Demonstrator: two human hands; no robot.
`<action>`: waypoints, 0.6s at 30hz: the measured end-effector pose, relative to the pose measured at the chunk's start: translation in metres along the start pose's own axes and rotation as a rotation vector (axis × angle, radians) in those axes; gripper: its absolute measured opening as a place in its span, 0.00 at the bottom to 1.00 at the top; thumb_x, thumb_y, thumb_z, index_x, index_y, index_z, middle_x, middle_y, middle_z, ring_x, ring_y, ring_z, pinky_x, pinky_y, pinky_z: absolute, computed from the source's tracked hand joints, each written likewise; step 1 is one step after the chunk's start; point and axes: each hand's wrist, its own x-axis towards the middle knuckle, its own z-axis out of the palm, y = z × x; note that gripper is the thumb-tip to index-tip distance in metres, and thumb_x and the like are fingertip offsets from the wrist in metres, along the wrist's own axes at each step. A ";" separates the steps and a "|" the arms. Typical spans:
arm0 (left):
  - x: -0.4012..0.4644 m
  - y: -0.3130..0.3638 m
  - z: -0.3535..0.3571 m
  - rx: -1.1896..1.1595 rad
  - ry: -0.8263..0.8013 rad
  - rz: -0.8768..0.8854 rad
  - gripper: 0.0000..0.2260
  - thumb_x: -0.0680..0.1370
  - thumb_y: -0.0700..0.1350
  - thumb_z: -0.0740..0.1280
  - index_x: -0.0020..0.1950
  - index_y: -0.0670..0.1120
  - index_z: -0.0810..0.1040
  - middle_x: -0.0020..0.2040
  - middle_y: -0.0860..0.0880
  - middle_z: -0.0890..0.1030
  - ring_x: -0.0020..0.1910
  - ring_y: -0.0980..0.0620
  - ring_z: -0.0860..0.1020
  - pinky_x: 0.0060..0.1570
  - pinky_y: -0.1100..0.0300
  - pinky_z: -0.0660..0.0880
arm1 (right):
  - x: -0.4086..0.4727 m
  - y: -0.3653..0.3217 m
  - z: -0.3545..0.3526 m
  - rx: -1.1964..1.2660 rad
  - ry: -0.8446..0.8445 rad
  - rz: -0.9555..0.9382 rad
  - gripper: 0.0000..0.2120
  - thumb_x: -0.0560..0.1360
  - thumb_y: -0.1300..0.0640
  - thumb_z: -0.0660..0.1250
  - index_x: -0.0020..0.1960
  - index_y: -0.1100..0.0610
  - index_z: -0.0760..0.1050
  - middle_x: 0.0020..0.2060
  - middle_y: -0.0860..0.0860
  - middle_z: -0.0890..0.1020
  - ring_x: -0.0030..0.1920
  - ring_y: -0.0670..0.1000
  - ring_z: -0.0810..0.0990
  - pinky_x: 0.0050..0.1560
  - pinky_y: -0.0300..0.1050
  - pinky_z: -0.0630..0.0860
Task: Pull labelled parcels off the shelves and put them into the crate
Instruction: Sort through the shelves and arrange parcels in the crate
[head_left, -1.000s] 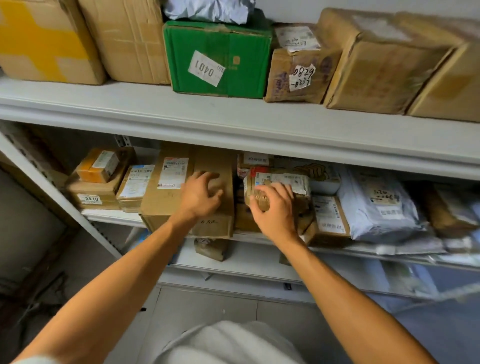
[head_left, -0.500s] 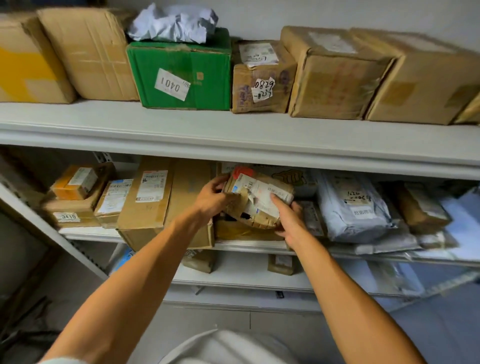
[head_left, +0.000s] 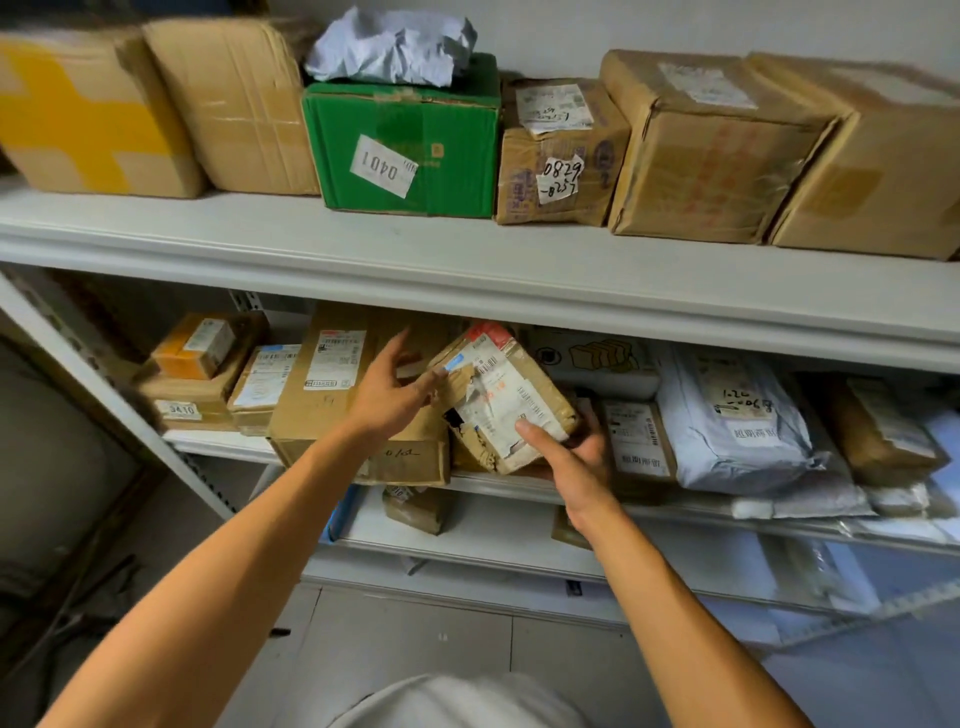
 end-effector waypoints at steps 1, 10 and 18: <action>-0.006 0.003 0.004 0.062 0.028 0.003 0.27 0.82 0.49 0.67 0.79 0.49 0.62 0.71 0.45 0.73 0.61 0.48 0.78 0.55 0.50 0.81 | -0.005 0.000 0.007 -0.067 0.048 -0.101 0.35 0.66 0.58 0.82 0.67 0.51 0.68 0.56 0.45 0.81 0.55 0.42 0.80 0.51 0.35 0.79; -0.025 -0.018 0.009 -0.366 -0.255 -0.423 0.18 0.75 0.54 0.68 0.57 0.42 0.79 0.51 0.40 0.79 0.47 0.43 0.78 0.52 0.50 0.75 | -0.021 0.043 0.024 -1.221 0.015 -1.281 0.41 0.63 0.57 0.78 0.72 0.45 0.68 0.62 0.49 0.70 0.62 0.54 0.69 0.57 0.51 0.65; -0.033 -0.038 -0.006 -0.405 -0.372 -0.375 0.23 0.72 0.56 0.68 0.61 0.43 0.76 0.56 0.38 0.79 0.56 0.39 0.77 0.62 0.44 0.71 | -0.028 0.051 0.033 -1.308 0.097 -1.252 0.43 0.59 0.43 0.81 0.70 0.49 0.69 0.62 0.54 0.71 0.61 0.56 0.69 0.57 0.51 0.64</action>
